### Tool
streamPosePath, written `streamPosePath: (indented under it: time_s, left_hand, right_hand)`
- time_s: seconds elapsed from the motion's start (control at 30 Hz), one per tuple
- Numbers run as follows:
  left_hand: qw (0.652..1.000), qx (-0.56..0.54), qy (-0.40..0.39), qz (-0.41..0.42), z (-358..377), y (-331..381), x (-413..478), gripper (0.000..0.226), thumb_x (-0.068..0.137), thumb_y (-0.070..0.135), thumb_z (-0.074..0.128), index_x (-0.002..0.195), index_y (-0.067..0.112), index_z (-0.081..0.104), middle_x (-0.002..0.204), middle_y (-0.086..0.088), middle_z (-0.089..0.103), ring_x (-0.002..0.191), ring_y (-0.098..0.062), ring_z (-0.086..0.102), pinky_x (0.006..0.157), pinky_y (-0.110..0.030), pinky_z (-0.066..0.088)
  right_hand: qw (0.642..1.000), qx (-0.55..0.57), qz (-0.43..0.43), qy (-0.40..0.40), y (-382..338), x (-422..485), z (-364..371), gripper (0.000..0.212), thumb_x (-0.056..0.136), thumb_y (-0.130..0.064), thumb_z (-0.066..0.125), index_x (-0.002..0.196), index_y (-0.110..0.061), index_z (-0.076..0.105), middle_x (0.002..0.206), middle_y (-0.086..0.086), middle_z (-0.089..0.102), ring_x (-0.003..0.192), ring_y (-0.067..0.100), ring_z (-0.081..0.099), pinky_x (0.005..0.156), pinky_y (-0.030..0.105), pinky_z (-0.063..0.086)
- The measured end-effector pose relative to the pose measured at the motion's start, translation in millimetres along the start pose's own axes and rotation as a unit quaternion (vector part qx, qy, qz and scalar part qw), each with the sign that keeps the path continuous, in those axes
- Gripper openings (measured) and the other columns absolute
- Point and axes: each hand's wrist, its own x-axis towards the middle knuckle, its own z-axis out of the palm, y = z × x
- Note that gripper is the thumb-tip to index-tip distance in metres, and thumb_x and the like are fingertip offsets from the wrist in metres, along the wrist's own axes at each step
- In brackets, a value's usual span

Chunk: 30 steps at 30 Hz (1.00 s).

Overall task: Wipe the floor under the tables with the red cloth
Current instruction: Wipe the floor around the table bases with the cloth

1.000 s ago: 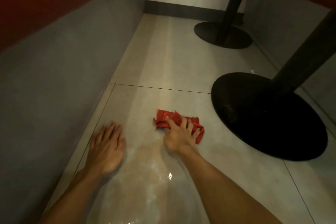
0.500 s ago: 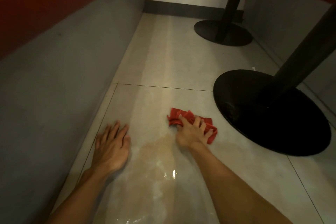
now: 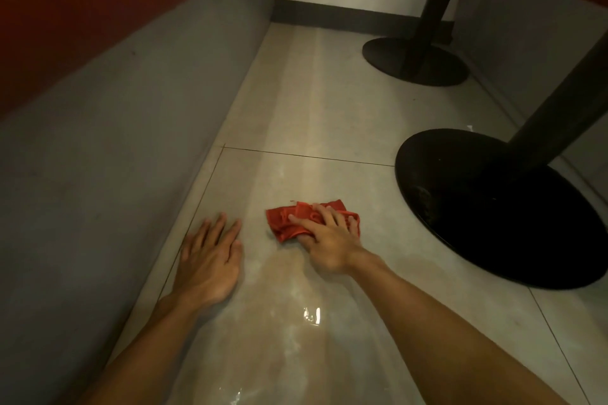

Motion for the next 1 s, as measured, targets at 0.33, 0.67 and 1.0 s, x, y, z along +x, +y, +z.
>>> streamPosePath:
  time_s: [0.33,0.67,1.0]
  left_hand:
    - [1.000,-0.019,-0.013,-0.008,0.4,2.2,2.2,0.051,0.102,0.044,0.015,0.153,0.038,0.010,0.162,0.011,-0.003,0.149,-0.013,-0.007,0.120,-0.037,-0.006]
    - [0.941,-0.270,0.202,0.016,-16.3,42.5,8.9,0.039,0.098,0.011,0.042,0.136,0.014,0.052,0.138,-0.006,0.052,0.129,-0.024,0.045,0.108,-0.031,0.032]
    - [0.985,-0.055,-0.025,0.162,7.3,71.8,32.4,0.045,0.102,0.040,0.035,0.147,0.035,0.035,0.159,0.006,0.021,0.147,-0.021,0.011,0.119,-0.040,0.006]
  right_hand:
    - [0.999,-0.006,0.050,-0.008,-45.1,19.9,16.2,0.054,0.102,-0.053,0.016,0.151,-0.046,-0.003,0.158,0.007,-0.028,0.143,0.035,-0.029,0.111,0.059,-0.022]
    - [0.980,0.127,-0.154,-0.021,-71.7,3.1,24.2,0.060,0.087,-0.018,0.053,0.145,-0.033,0.042,0.159,0.001,0.027,0.148,0.024,0.014,0.120,0.050,-0.002]
    - [0.983,0.117,0.025,0.136,46.4,-45.1,-5.9,0.035,0.098,-0.014,0.046,0.128,-0.025,0.061,0.144,0.003,0.044,0.136,0.020,0.035,0.115,0.029,0.028]
